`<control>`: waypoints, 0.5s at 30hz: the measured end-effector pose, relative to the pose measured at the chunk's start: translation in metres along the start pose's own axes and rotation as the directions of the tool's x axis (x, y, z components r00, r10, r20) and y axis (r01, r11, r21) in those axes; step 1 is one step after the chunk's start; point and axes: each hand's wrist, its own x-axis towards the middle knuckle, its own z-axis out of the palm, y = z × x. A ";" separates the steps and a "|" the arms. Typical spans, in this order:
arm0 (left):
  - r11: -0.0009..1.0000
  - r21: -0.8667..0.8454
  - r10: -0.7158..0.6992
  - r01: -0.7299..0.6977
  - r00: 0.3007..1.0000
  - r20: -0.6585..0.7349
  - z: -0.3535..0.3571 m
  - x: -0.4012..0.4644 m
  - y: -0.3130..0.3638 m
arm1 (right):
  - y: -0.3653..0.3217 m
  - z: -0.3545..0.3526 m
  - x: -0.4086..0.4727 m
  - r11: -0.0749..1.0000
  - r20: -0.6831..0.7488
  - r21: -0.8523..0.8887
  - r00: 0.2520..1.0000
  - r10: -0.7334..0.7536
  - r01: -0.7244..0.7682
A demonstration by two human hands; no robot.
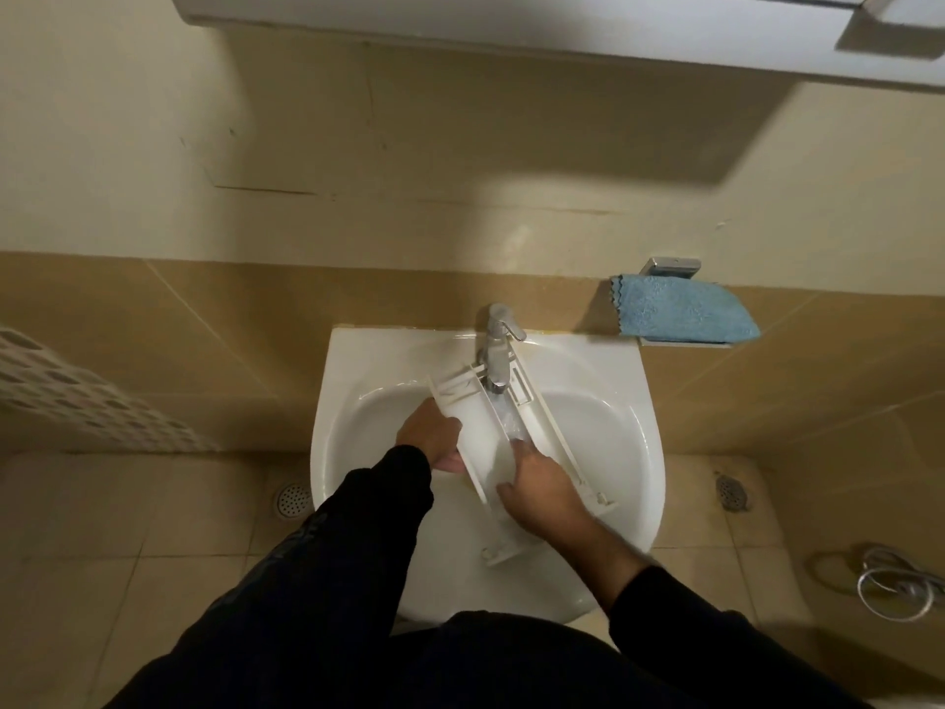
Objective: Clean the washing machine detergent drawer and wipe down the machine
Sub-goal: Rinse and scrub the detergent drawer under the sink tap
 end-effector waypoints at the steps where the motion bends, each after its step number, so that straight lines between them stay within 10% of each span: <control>1: 1.000 -0.004 -0.006 0.006 1.000 -0.002 0.000 0.001 -0.001 | -0.003 -0.004 0.002 0.999 0.004 -0.027 0.999 0.040 -0.040; 10: 1.000 0.009 -0.005 0.004 0.996 0.092 -0.006 0.003 -0.002 | -0.032 0.001 0.012 0.979 -0.148 0.203 0.989 0.007 0.024; 15: 0.999 0.036 -0.016 0.011 0.988 0.153 -0.011 0.002 -0.002 | -0.015 0.003 -0.002 0.983 -0.061 -0.008 0.981 0.183 -0.184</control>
